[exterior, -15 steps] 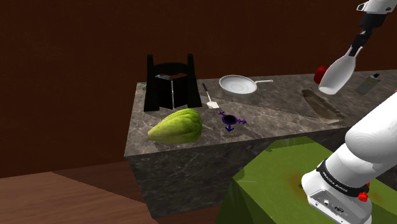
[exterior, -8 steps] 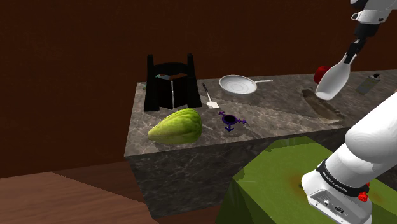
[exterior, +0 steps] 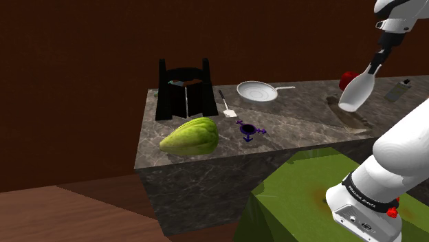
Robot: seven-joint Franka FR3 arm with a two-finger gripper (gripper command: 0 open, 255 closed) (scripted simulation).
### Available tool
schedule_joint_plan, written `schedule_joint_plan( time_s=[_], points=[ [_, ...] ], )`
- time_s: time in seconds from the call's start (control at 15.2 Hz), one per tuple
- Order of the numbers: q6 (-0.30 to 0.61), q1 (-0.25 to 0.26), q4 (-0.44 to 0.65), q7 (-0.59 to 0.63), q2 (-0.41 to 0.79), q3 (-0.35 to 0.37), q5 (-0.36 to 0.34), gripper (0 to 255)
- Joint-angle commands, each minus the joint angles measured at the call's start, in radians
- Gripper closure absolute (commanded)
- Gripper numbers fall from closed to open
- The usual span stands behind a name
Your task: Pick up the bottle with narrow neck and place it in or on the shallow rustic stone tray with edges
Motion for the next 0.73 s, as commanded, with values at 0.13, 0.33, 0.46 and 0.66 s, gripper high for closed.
schedule_joint_plan(
  time_s=[0.13, 0.33, 0.46, 0.66],
  points=[
    [0.001, 0.000, 0.000, 0.000, 0.000, 0.000, 0.000, 255],
    [0.001, 0.000, -0.001, 0.000, 0.000, 0.000, 0.000, 0],
    [0.001, 0.000, -0.001, 0.000, 0.000, 0.000, 0.000, 0],
    [-0.032, 0.002, 0.027, 0.003, -0.007, 0.003, -0.004, 0]
  ],
)
